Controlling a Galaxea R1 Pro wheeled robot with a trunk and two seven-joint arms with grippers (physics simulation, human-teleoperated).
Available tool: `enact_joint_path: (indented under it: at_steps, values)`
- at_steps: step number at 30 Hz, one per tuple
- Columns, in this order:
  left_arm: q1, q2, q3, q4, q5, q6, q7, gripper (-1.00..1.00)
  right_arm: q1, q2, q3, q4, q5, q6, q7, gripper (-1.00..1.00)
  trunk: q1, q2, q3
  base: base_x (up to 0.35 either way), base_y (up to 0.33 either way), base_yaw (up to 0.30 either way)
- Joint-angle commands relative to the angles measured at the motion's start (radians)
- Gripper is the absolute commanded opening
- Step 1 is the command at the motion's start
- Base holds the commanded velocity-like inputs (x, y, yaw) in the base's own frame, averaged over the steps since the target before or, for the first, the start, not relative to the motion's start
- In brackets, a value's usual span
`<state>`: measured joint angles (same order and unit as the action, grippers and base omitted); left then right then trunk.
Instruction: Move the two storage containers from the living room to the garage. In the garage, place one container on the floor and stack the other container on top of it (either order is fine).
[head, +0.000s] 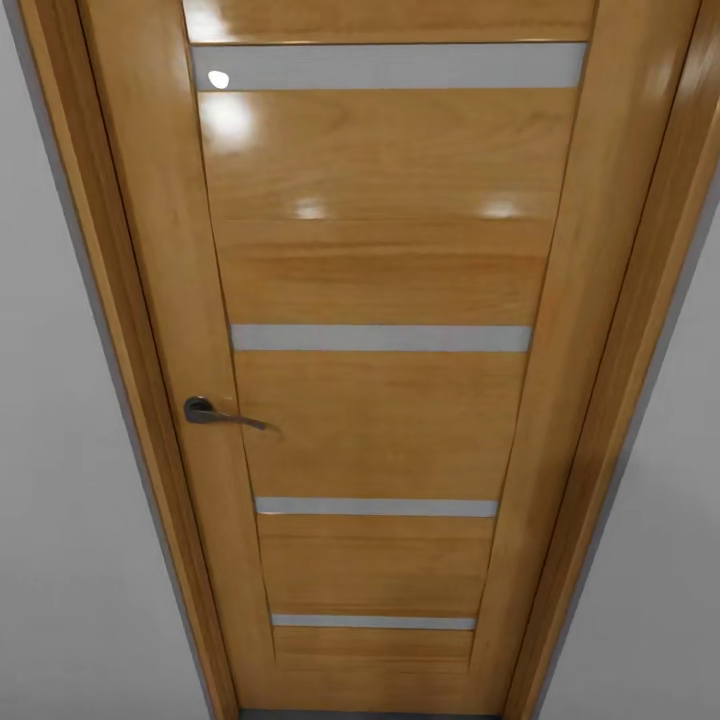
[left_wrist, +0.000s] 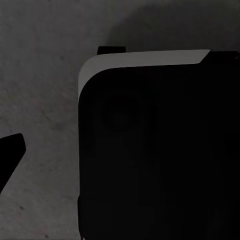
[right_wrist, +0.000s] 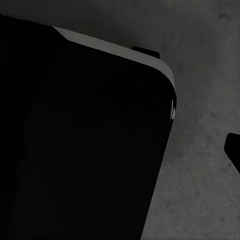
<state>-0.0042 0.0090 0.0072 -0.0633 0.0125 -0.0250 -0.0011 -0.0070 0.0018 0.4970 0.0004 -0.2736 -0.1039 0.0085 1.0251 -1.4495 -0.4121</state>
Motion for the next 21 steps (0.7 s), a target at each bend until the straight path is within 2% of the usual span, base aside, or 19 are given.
enact_joint_path:
  at_steps: [1, 12, 14, 17, 19, 20, 21]
  values:
    - [0.0, 0.0, 0.0, 0.0, 0.001, -0.003, 0.0, 1.0, -0.001, 0.0, 0.008, 0.001, -0.011, -0.004, 0.001, 1.0, 0.0, -0.001, -0.001, 0.0, 0.0, 0.0]
    - [0.0, 0.0, 0.001, 0.0, 0.001, -0.003, 0.002, 1.0, -0.001, 0.0, 0.008, 0.001, -0.018, -0.009, -0.009, 1.0, 0.0, -0.001, -0.001, 0.0, 0.0, 0.0]
    - [0.0, -0.001, 0.002, 0.0, 0.001, -0.003, 0.0, 1.0, -0.006, -0.012, 0.009, -0.025, -0.018, -0.011, -0.025, 1.0, 0.0, -0.001, -0.001, 0.0, 0.0, 0.0]
    - [0.0, -0.001, 0.001, 0.0, 0.001, -0.003, 0.0, 1.0, -0.01, -0.041, 0.009, -0.13, -0.015, -0.008, -0.022, 1.0, 0.0, -0.001, -0.001, 0.0, 0.0, 0.0]
    - [0.0, 0.0, 0.001, 0.0, 0.001, -0.003, 0.0, 1.0, -0.011, -0.089, 0.009, -0.232, -0.015, 0.003, -0.019, 1.0, 0.0, -0.001, -0.001, 0.0, 0.0, 0.0]
    - [0.0, 0.0, 0.001, 0.0, 0.001, -0.003, 0.0, 1.0, -0.011, -0.101, 0.008, -0.256, -0.016, 0.007, -0.019, 1.0, 0.0, -0.001, -0.001, 0.0, 0.0, 0.0]
    - [0.0, 0.0, 0.001, 0.0, 0.001, -0.003, 0.0, 1.0, -0.011, -0.125, 0.008, -0.301, -0.018, 0.019, -0.018, 1.0, 0.0, -0.001, -0.001, 0.0, 0.0, 0.0]
